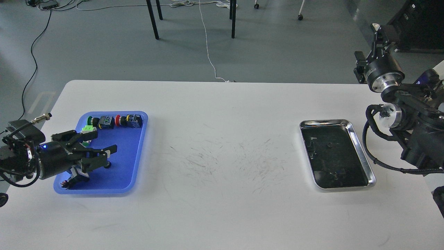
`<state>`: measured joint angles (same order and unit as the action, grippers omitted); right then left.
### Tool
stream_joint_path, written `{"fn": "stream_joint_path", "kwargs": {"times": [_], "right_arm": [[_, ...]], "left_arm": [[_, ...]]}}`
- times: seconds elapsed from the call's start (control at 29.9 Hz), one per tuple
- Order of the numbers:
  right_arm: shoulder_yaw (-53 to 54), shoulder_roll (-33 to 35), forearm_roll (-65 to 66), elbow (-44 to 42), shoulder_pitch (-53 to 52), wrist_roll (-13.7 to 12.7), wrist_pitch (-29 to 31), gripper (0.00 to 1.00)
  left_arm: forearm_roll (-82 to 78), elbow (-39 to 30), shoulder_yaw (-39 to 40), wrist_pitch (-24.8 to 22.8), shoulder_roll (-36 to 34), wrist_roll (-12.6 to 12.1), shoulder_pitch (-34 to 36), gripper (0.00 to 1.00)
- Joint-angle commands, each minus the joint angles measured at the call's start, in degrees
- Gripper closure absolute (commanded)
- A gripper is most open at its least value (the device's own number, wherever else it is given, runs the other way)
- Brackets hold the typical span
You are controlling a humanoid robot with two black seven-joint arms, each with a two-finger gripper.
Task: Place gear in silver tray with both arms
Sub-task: 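Grasp a small black gear in the blue tray with the left gripper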
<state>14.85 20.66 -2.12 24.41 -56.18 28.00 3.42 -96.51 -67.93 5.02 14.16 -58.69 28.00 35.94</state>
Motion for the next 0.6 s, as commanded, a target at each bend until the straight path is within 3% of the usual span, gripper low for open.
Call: {"fn": "stream_joint_path", "kwargs": {"times": [0.0,0.17,0.27,0.57], "right_arm": [[0.00,-0.01,0.01,0.03,-0.24,0.00,0.01,0.06],[0.00,-0.01,1.42,0.03,-0.24,0.00,-0.08,0.06],[0.00,-0.01,1.42,0.03,-0.16,0.00,-0.08,0.06],[0.00,-0.01,1.51,0.03,0.02,0.00,-0.08,0.06]], "left_arm": [[-0.61,0.25,-0.01,1.57,0.07,0.00,-1.40,0.24],[-1.58,0.77,-0.44,3.24,0.94,0.00,-1.84,0.28],[-1.76,2.88,-0.71,3.25,1.47,0.00,-2.28,0.42],[-1.67,6.22,-1.50,3.42,3.67,0.00,-3.42,0.41]]}}
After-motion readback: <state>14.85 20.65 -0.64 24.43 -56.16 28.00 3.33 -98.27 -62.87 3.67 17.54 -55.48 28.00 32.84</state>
